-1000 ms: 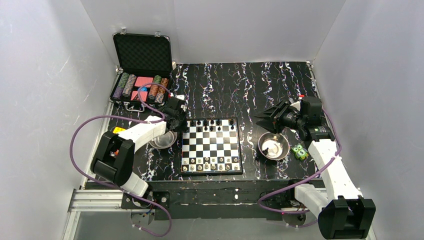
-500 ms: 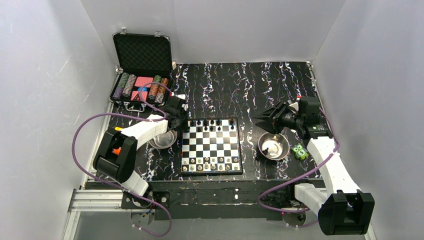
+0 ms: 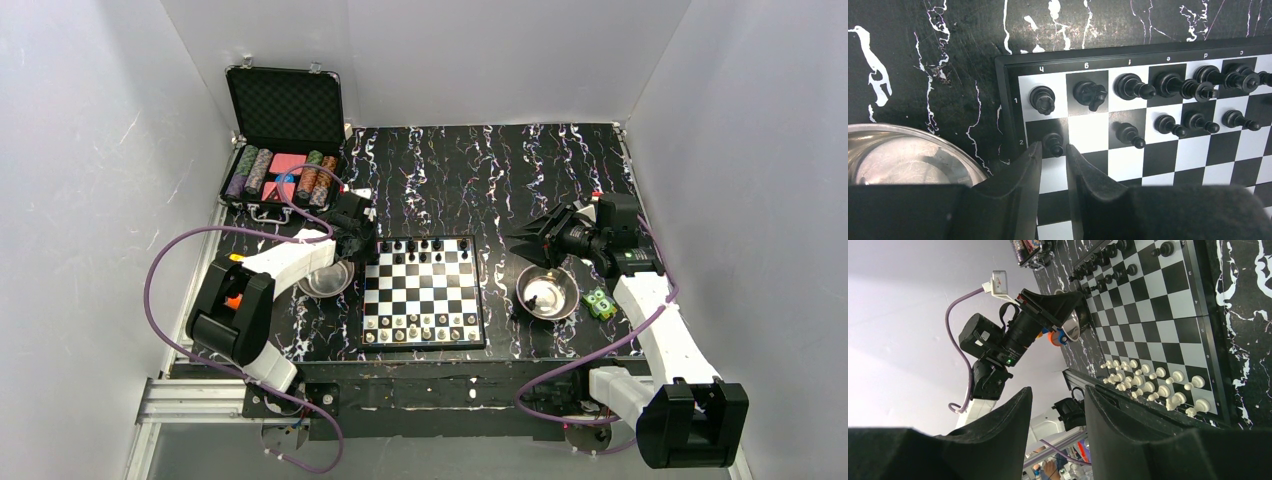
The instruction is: Set up the chess pieces on the board
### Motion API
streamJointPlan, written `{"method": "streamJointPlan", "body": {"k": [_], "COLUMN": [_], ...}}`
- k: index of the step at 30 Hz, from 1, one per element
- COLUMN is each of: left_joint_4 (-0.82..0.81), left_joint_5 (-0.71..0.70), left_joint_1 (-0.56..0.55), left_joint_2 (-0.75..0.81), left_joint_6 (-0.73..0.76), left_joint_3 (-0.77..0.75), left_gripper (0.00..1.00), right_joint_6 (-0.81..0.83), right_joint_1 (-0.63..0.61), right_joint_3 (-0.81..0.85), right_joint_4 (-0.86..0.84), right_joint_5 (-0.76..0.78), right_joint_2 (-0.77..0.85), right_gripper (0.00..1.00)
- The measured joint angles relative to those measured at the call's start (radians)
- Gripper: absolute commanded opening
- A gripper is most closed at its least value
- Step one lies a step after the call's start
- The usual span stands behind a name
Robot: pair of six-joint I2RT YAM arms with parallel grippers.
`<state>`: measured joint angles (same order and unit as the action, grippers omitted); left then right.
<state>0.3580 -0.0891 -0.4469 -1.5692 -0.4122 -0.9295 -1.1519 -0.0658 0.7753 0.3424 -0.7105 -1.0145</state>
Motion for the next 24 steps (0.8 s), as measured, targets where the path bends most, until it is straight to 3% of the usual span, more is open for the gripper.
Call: {"method": "streamJointPlan", "body": {"k": [15,24], "left_joint_4": [0.034,0.093], "left_joint_5": [-0.005,-0.034], "left_joint_1": [0.0,0.008], "left_joint_2": [0.056,0.236], "left_joint_6": [-0.001,0.007], "left_joint_3": [0.0,-0.047], "left_gripper": [0.34,0.47], "right_joint_6": [0.02,0.26], "right_joint_1": [0.0,0.02], "right_joint_3": [0.0,0.039], "right_joint_4": [0.003,0.136], "right_joint_5": [0.004,0.211], "right_joint_2": [0.0,-0.101], "right_gripper": [0.51,0.49]}}
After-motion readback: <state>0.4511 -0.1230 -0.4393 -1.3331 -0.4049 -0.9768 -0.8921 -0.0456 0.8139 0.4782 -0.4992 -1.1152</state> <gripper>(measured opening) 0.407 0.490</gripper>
